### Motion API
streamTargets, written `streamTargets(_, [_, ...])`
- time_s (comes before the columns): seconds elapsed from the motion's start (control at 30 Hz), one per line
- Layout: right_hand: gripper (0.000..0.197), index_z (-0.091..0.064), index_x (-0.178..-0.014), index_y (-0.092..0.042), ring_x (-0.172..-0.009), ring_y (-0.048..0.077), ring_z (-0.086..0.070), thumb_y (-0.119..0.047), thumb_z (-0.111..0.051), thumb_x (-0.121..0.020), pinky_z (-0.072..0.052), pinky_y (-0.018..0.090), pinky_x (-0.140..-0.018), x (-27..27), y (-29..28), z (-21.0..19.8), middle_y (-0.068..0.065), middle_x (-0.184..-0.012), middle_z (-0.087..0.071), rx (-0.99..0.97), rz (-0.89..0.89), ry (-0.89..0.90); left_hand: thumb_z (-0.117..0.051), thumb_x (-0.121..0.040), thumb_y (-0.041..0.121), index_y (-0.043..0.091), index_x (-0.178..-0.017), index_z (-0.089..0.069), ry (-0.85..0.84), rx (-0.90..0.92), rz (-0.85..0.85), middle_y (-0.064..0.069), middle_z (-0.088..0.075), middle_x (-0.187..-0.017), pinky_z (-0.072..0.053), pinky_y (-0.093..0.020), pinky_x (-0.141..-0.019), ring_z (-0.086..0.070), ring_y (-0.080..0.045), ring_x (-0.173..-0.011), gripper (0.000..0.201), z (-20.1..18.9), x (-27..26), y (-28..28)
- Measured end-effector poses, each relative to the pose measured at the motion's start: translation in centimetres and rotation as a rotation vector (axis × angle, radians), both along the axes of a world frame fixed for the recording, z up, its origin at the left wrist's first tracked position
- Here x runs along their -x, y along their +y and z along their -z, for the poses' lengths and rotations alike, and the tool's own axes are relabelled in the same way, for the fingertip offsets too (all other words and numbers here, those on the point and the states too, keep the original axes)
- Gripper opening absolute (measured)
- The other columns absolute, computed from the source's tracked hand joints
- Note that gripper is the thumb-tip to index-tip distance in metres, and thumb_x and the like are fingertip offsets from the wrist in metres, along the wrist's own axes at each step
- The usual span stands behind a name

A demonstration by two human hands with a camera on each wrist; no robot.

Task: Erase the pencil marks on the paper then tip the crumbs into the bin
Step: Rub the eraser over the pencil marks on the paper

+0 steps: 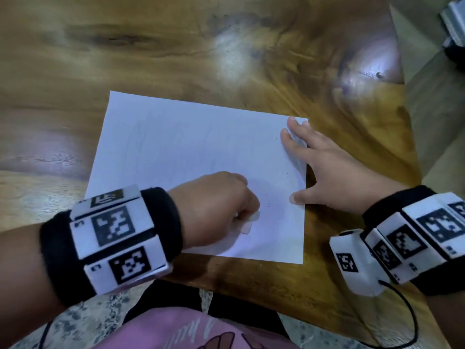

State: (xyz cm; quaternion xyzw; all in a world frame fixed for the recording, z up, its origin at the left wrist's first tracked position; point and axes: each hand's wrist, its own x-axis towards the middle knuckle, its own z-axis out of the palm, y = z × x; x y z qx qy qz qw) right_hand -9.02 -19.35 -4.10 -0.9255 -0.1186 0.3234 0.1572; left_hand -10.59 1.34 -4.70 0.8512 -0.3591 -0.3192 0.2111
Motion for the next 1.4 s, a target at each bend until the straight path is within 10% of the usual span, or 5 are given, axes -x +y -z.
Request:
streamTargets(0.13, [0.094,-0.006,-0.148,-0.027,-0.141,0.004,0.010,-0.031,-0.068,-0.077,-0.013,0.022,-0.113,0.2,0.9,-0.5,-0.017,-0.155,0.012,0.074,0.020,-0.069,-0.056,-0.076,0.014,0.022,-0.071,-0.059,0.010,0.014,-0.101,0.011,-0.047,-0.072,-0.047,-0.027,-0.068,-0.058,-0.010,-0.070,0.010,0.1,0.2,0.4])
streamTargets(0.27, [0.096,-0.028,-0.141,-0.015,-0.136,0.011,-0.012,-0.048,-0.076,-0.064,-0.021,0.025,-0.108,-0.3,3.2,-0.7,-0.008,-0.151,-0.016,0.108,0.036,-0.218,-0.064,-0.077,0.026,0.024,-0.074,-0.061,0.042,-0.023,-0.133,0.011,-0.044,-0.072,-0.039,-0.025,-0.062,-0.053,-0.013,-0.069,0.004,-0.1,0.3,0.5])
streamTargets(0.4, [0.110,-0.013,-0.147,-0.024,-0.132,0.004,-0.003,-0.050,-0.077,-0.062,-0.014,0.025,-0.111,-1.0,3.8,-0.2,-0.015,-0.153,-0.005,0.049,-0.025,-0.172,-0.073,-0.067,0.039,0.026,-0.068,-0.066,0.215,-0.032,-0.268,0.007,-0.064,-0.066,-0.040,-0.014,-0.058,-0.055,0.001,-0.059,0.014,-0.9,-2.2,0.7])
streamTargets(0.63, [0.114,-0.003,-0.148,-0.032,-0.134,0.006,0.002,-0.057,-0.073,-0.062,-0.013,0.027,-0.114,-1.0,3.5,0.4,-0.016,-0.154,0.002,0.064,-0.038,-0.159,-0.072,-0.069,0.015,0.016,-0.078,-0.068,-0.082,0.087,-0.594,0.008,-0.051,-0.055,-0.034,-0.020,-0.052,-0.046,-0.010,-0.051,0.010,-1.4,-9.6,-0.9])
streamTargets(1.4, [0.118,-0.008,-0.148,-0.031,-0.130,0.005,-0.006,-0.048,-0.081,-0.056,-0.014,0.024,-0.109,-1.0,3.9,0.6,-0.019,-0.153,-0.002,0.045,0.042,-0.139,-0.071,-0.071,0.019,0.015,-0.078,-0.068,-0.156,-0.056,-0.317,0.013,-0.045,-0.055,-0.031,-0.020,-0.050,-0.046,-0.016,-0.060,0.008,-1.1,-7.7,-1.1])
